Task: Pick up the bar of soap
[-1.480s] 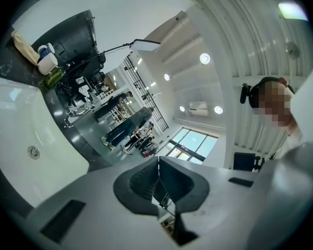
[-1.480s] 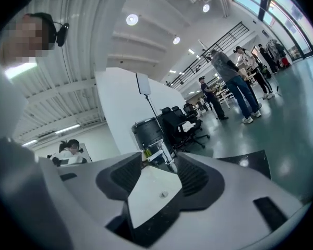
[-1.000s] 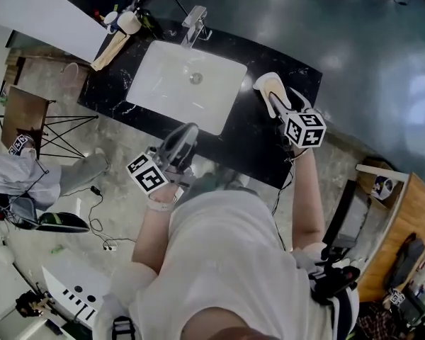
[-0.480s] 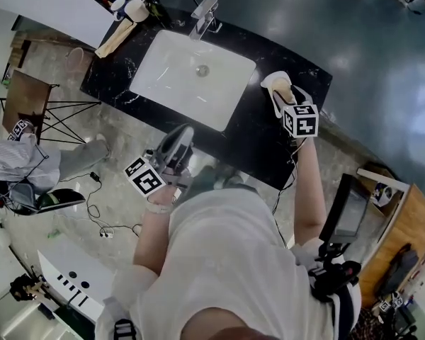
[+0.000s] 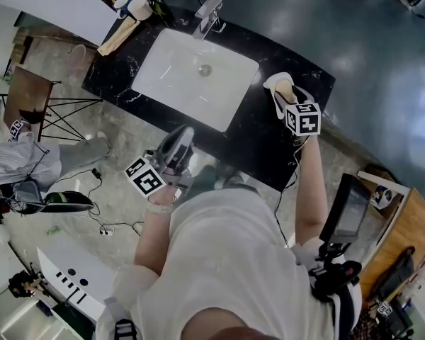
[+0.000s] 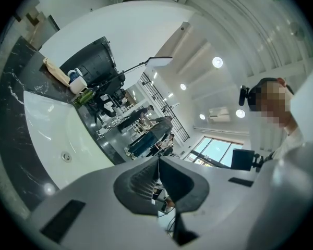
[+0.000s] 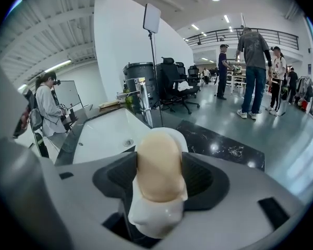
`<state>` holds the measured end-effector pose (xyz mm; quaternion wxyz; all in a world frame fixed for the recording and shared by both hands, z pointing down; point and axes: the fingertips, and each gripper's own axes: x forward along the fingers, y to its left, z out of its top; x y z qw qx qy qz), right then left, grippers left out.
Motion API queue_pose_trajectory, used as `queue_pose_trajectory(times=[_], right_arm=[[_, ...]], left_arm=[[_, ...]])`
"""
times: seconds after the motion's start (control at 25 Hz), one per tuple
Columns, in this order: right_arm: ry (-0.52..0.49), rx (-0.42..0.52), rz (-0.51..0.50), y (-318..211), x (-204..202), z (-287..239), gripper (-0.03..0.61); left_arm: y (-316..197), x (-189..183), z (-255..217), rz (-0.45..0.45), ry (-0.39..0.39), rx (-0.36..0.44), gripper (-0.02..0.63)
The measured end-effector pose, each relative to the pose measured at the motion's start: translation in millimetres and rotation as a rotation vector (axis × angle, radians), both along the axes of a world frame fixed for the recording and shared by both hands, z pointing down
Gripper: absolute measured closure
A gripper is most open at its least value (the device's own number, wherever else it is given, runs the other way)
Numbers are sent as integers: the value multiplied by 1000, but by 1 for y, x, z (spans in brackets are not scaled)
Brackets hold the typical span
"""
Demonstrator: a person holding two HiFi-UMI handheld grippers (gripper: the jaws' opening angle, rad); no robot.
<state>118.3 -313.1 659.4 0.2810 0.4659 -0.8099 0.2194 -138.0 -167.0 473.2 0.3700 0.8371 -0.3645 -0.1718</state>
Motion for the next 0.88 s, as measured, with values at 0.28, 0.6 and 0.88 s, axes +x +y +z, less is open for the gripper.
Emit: queue_pose_trajectory(times=[0.28, 0.6, 0.88], right_arm=[[21, -32, -4, 1, 1, 1, 321], [15, -39, 1, 2, 1, -1, 321], [-5, -28, 13, 5, 1, -6, 321]], left_arm=[[2, 4, 0, 9, 6, 2, 606], [4, 0, -1, 0, 0, 5, 606], [6, -1, -2, 4, 1, 8, 606]])
